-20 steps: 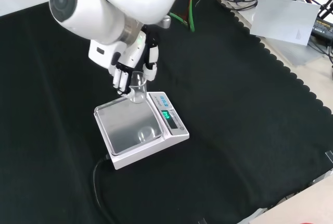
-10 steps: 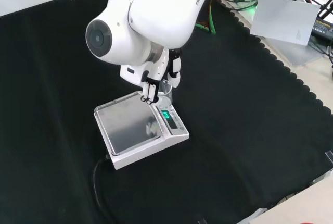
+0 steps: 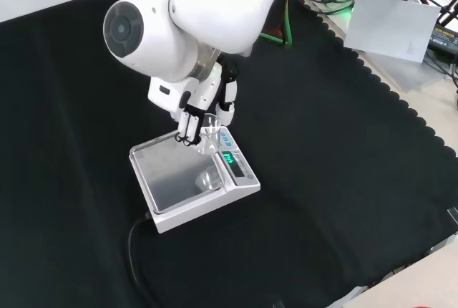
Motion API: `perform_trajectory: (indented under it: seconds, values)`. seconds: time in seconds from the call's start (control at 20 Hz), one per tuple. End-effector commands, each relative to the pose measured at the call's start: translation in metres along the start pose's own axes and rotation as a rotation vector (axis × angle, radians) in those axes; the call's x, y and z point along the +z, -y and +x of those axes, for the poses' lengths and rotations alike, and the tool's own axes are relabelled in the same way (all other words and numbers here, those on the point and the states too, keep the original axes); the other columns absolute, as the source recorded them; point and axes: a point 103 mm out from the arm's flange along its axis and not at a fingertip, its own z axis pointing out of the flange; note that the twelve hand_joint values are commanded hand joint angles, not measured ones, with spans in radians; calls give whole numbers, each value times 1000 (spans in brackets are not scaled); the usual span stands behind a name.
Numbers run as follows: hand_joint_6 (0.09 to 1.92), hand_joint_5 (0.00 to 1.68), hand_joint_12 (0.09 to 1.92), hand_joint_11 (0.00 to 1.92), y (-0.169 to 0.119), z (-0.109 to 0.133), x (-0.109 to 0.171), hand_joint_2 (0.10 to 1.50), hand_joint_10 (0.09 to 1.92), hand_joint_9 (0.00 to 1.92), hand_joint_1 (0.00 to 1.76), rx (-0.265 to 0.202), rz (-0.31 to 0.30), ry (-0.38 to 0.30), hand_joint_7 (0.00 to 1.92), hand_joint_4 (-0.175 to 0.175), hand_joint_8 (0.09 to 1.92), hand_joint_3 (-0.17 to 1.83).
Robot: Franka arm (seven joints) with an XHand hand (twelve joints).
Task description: Put the beaker on the electronic balance.
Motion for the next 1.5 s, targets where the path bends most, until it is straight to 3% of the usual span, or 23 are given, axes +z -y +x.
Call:
perform_trajectory:
  seconds: [0.05,0.75,1.5]
  values:
    - [1459,679,1139,833,-15,-4,-2,1291,1107,871,1075,23,11,-4,653,-175,1135,-16]
    - [1456,681,1140,832,-41,-21,9,1290,1108,872,1075,54,55,-30,659,-175,1136,-15]
    - [1455,682,1141,831,-45,-30,17,1289,1109,872,1076,71,67,-54,662,-175,1137,-15]
